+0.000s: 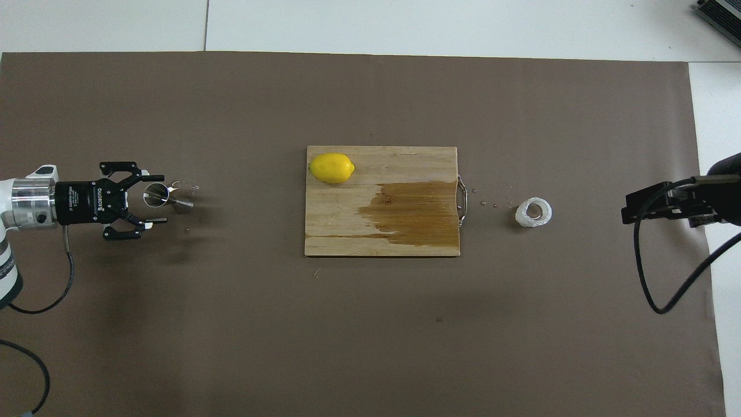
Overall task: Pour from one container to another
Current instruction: 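Close the left gripper around the small silver cup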
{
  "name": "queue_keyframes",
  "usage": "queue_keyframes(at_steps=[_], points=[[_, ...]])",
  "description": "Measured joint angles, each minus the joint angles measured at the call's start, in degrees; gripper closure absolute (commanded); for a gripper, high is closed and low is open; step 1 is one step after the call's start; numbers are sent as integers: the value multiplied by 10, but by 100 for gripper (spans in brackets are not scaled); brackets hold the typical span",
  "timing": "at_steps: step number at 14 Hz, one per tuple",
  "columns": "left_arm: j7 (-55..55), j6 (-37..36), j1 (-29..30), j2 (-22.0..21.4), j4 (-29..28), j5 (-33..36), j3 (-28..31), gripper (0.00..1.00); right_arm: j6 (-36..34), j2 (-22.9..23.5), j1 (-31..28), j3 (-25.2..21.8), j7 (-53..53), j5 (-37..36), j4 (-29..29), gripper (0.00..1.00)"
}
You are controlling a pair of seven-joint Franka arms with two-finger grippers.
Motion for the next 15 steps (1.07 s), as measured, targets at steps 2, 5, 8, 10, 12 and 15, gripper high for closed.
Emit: queue_keyframes(at_steps=[2, 5, 8, 10, 12, 15], points=[[0, 0, 0, 0, 0, 0, 0, 21, 0, 0, 0, 0, 0, 0, 0, 0], [0, 0, 0, 0, 0, 0, 0, 22, 0, 0, 0, 0, 0, 0, 0, 0], [0, 0, 0, 0, 0, 0, 0, 32, 0, 0, 0, 0, 0, 0, 0, 0], [0, 0, 0, 0, 0, 0, 0, 38, 0, 0, 0, 0, 0, 0, 0, 0], [0, 0, 0, 0, 0, 0, 0, 48, 0, 0, 0, 0, 0, 0, 0, 0], [0, 0, 0, 0, 0, 0, 0, 56, 0, 0, 0, 0, 0, 0, 0, 0]])
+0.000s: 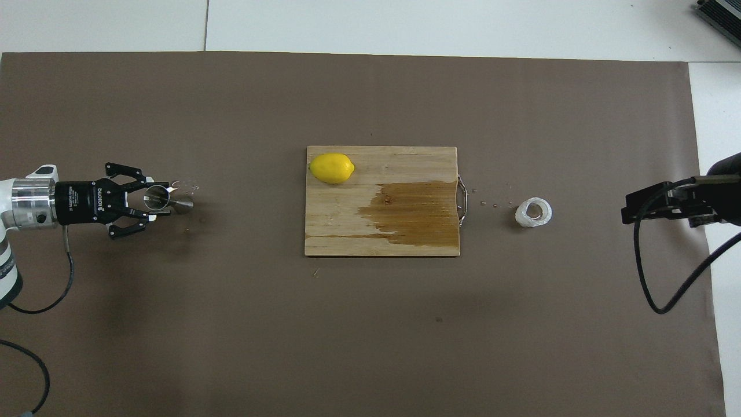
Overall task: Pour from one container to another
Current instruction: 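Close the left gripper around the small silver cup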
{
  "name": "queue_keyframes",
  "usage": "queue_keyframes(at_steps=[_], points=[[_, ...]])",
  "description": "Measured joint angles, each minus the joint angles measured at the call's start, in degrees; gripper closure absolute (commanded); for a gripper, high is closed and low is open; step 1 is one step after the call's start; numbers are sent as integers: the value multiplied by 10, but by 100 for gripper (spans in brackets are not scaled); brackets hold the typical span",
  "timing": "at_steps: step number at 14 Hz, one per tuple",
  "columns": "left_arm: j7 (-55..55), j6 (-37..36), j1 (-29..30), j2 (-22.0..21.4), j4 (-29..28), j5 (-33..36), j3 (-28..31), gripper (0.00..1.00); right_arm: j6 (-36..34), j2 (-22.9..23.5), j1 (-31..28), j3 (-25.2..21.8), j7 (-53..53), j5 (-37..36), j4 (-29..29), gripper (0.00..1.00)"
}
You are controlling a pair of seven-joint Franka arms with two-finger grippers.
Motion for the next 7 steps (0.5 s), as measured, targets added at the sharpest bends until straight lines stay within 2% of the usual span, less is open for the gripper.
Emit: queue_keyframes(at_steps=[5, 7], points=[[0, 0, 0, 0, 0, 0, 0, 56, 0, 0, 0, 0, 0, 0, 0, 0], [0, 0, -1, 0, 0, 0, 0, 60, 0, 0, 0, 0, 0, 0, 0, 0]])
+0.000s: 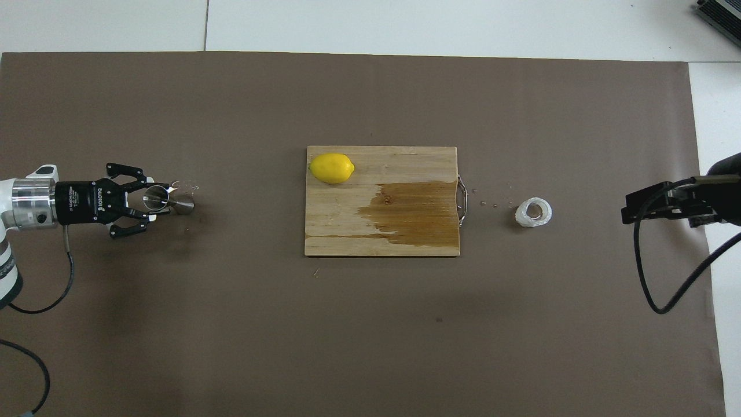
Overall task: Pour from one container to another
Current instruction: 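Close the left gripper around the small silver cup, then lift the silver cup with the left gripper over the cutting board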
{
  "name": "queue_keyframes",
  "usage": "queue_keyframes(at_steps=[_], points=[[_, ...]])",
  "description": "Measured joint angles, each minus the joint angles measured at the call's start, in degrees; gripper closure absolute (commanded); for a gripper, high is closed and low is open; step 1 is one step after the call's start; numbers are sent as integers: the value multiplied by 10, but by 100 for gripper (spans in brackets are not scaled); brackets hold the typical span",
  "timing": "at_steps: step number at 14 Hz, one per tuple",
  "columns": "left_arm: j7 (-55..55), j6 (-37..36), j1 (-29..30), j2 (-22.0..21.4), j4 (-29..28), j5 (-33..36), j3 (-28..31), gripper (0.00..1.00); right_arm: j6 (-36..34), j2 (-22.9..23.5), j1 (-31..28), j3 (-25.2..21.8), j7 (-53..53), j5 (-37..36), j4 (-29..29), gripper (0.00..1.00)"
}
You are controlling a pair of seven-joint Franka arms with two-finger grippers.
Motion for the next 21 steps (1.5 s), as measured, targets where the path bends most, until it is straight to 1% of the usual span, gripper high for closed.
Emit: queue_keyframes(at_steps=[2, 3, 5, 6, 7, 9, 10, 12, 15, 19, 21], points=[[0, 0, -2, 0, 0, 0, -1, 67, 0, 0, 0, 0, 0, 0, 0, 0], [0, 0, -4, 0, 0, 0, -2, 73, 0, 0, 0, 0, 0, 0, 0, 0], [0, 0, -7, 0, 0, 0, -2, 76, 0, 0, 0, 0, 0, 0, 0, 0], [0, 0, -10, 0, 0, 0, -2, 80, 0, 0, 0, 0, 0, 0, 0, 0], [0, 0, -14, 0, 0, -1, -2, 86, 0, 0, 0, 0, 0, 0, 0, 0], [-2, -1, -29, -1, 3, -4, -4, 88, 0, 0, 0, 0, 0, 0, 0, 0], [-8, -1, -37, -2, 6, -8, -8, 94, 0, 0, 0, 0, 0, 0, 0, 0], [-25, -1, -46, -5, 10, -27, -27, 100, 0, 0, 0, 0, 0, 0, 0, 0], [-69, 4, -60, -17, 14, -55, -63, 100, 0, 0, 0, 0, 0, 0, 0, 0], [-148, 61, -137, -48, 16, -94, -69, 100, 0, 0, 0, 0, 0, 0, 0, 0], [-167, 97, -176, -58, 16, -115, -70, 100, 0, 0, 0, 0, 0, 0, 0, 0]])
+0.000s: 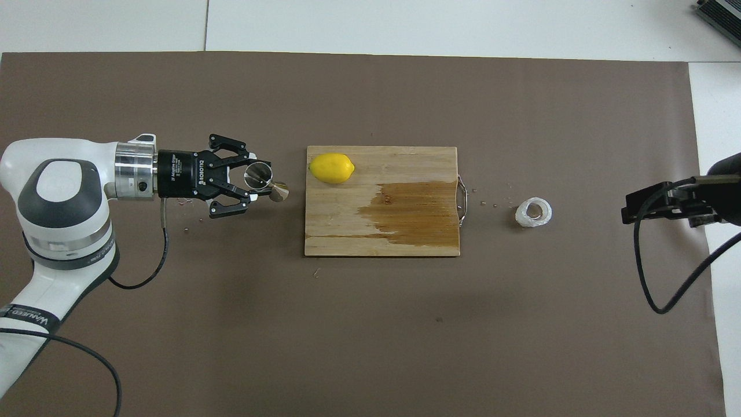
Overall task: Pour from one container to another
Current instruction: 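Lift the silver cup with the left gripper over the cutting board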
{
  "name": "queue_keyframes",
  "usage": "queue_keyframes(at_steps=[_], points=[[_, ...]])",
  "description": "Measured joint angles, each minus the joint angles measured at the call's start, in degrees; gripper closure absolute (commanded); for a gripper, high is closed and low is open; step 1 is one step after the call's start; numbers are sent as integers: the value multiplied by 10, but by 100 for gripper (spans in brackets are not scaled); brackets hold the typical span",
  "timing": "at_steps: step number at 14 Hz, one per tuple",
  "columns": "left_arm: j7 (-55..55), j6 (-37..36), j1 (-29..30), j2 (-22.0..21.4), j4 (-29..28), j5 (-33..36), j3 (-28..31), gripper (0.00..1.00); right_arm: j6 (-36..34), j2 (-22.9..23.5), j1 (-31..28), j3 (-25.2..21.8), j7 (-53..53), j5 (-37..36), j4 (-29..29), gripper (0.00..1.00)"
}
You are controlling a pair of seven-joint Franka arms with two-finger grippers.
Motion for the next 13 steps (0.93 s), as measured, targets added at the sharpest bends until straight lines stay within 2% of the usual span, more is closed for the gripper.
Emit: queue_keyframes(at_steps=[8, 13], points=[[-8, 187, -157, -1, -9, -177, -1, 100, 0, 0, 0, 0, 0, 0, 0, 0], [-9, 325, -229, 3, -9, -249, 0, 100, 0, 0, 0, 0, 0, 0, 0, 0]])
